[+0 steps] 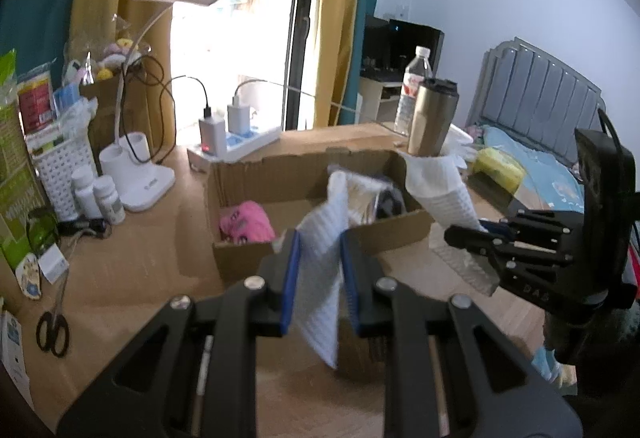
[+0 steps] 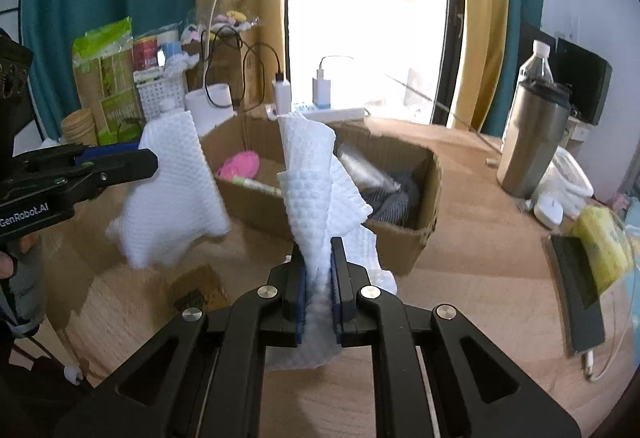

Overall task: Organize soft objects
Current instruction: 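Carry both white towels over the cardboard box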

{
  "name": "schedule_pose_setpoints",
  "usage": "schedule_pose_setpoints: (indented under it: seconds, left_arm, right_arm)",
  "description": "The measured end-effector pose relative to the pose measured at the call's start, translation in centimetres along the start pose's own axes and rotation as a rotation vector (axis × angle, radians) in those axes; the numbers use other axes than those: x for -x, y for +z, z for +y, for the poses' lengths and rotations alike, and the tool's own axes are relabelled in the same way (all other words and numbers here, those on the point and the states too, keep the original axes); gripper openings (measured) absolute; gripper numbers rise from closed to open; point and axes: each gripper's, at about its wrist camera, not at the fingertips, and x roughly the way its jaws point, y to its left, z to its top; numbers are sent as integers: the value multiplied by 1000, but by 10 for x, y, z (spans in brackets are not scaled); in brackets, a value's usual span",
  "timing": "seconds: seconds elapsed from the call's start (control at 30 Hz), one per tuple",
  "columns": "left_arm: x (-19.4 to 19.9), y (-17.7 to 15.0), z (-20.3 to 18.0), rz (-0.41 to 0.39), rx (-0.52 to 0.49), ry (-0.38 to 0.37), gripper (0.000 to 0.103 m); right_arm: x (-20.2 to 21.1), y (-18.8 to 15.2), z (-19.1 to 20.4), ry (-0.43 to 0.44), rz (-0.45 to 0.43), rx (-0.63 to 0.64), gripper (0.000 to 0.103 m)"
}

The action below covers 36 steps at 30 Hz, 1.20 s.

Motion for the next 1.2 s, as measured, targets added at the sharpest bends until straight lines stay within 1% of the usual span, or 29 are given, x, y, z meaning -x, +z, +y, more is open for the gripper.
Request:
schedule_pose_setpoints:
  seconds: [0.3, 0.37, 0.4, 0.43, 0.47, 0.5, 0.53, 0.57, 0.6, 0.63, 0.67, 0.7, 0.8, 0.9, 0.97, 1.07, 1.1, 1.13, 1.17, 1.2]
  left_arm:
    - [-7, 20, 3, -20, -20, 11, 21]
    - [-14, 20, 6, 7, -17, 1, 21]
    - [-18, 18, 8, 33, -10, -15, 23]
    - [-25, 13, 12, 74, 2, -30, 23]
    - [-30, 9, 13, 103, 7, -32, 24]
    - [-35, 3, 14, 133, 8, -28, 29]
    - [-41, -5, 15, 171, 9, -18, 32]
    - [-44, -10, 15, 189, 10, -16, 35]
    - [-48, -16, 15, 211, 14, -17, 40]
    - [-51, -20, 15, 226, 17, -22, 48]
    - [-55, -24, 14, 241, 22, -37, 70]
    - [-58, -27, 13, 252, 26, -51, 80]
    - [-68, -34, 7, 290, 39, -85, 80]
    - [-80, -40, 3, 333, 34, -78, 80]
    - [-86, -42, 3, 354, 45, -87, 80]
    - [-90, -45, 5, 346, 59, -118, 79]
    - [-90, -45, 5, 346, 57, -122, 77]
    - [-90, -45, 3, 345, 54, -129, 71]
    - [-91, -46, 2, 354, 48, -132, 55]
    - [-93, -47, 1, 364, 42, -131, 49]
  right_arm:
    - [-1, 20, -12, 0, -45, -7, 11]
    - [-3, 22, -13, 3, -50, -5, 11]
    - [-3, 23, -13, 6, -52, -5, 11]
    - [-5, 23, -14, 10, -51, -6, 11]
    - [-7, 23, -14, 13, -48, -6, 11]
    - [-9, 22, -15, 18, -46, -7, 11]
    - [-11, 21, -15, 22, -41, -8, 11]
    - [-12, 20, -15, 25, -36, -10, 11]
    - [-14, 19, -14, 28, -30, -11, 11]
    - [-15, 18, -14, 30, -25, -11, 11]
    - [-16, 18, -13, 31, -22, -12, 11]
    - [-18, 17, -13, 33, -18, -13, 11]
    - [-18, 16, -13, 32, -17, -15, 11]
    - [-17, 16, -14, 29, -16, -19, 11]
    - [-18, 15, -15, 26, -13, -22, 11]
    - [-19, 13, -17, 24, -6, -28, 11]
    - [-19, 13, -18, 25, -4, -30, 11]
    - [-20, 12, -18, 26, -2, -31, 11]
    - [-20, 12, -17, 25, 0, -31, 11]
    - [-21, 12, -17, 26, 1, -30, 11]
